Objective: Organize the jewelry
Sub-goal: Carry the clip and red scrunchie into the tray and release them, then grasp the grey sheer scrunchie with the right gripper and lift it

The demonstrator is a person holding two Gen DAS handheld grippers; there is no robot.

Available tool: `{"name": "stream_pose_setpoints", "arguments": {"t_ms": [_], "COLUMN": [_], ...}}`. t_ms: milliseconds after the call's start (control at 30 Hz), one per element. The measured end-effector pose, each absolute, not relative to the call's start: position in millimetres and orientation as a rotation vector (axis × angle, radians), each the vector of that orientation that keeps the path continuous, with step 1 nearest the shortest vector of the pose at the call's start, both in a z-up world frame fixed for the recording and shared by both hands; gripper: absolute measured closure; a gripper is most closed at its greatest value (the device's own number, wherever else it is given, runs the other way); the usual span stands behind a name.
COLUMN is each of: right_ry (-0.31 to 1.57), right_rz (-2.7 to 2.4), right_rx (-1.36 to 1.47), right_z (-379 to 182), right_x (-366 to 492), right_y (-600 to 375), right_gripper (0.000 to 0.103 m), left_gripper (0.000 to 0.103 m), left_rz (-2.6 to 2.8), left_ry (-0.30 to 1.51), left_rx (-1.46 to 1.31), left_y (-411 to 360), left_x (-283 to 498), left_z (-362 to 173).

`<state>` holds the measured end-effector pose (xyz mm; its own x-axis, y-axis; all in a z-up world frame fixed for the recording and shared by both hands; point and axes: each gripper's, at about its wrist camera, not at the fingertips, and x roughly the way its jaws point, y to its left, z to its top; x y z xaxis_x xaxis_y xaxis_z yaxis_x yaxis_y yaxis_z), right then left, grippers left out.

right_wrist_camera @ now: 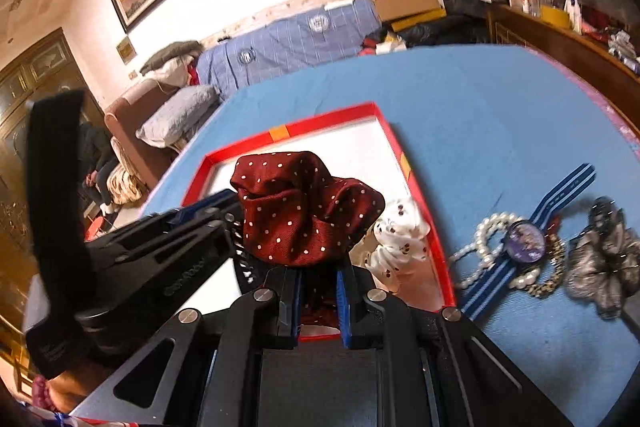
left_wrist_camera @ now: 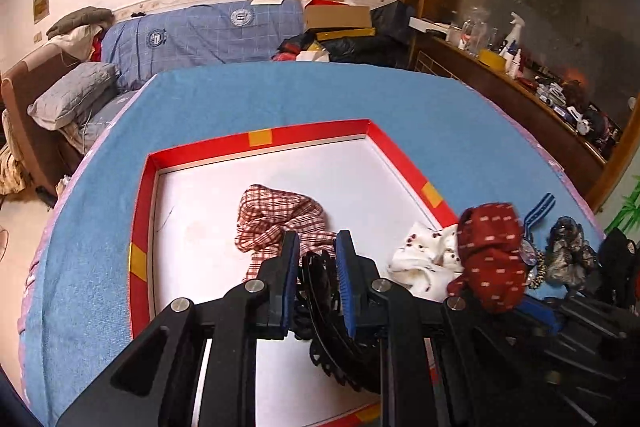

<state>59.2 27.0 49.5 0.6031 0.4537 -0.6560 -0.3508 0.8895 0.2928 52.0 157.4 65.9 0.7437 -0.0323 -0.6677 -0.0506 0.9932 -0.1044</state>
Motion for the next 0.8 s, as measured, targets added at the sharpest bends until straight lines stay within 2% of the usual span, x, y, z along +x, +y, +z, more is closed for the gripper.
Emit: {"name": "stream_pose_setpoints", "arguments": {"t_ms": [100, 200, 267, 367, 567, 800], "right_ry": [0.840, 0.862, 0.847, 0.835, 0.772, 0.696], "right_rz": [0.460, 0.454, 0.444, 0.441, 0.465, 0.430], "right_rx": [0.138, 0.123, 0.107, 0.104, 0.133, 0.221], "right_z": [36.7, 28.6, 28.3, 31.6, 54.3, 75.9], "right_x": [72.8, 79.0, 76.7, 71.2, 52.3, 30.9], "right_y": [33.9, 41.8, 42.7, 37.9, 19.0, -34.5], "right_gripper": [0.087, 0.077, 0.060, 0.054, 0.050, 0.050], "left_gripper": [0.085, 0.085, 0.085, 0.085, 0.084, 0.084], "left_rz": [0.022, 0.029, 0.032, 0.031, 0.012, -0.024], "left_ry": [0.745, 0.748, 0.744, 0.727, 0.686, 0.662], "left_rx": [-0.131, -0.138, -0.147, -0.157, -0.175, -0.165], "left_y": [160.4, 162.2, 164.3, 165.6, 163.7, 153.5], "left_x": [54.0, 55.0, 54.6, 52.9, 46.1, 41.2], "left_z": [62.9, 62.1, 63.0, 65.6, 71.8, 78.0]}}
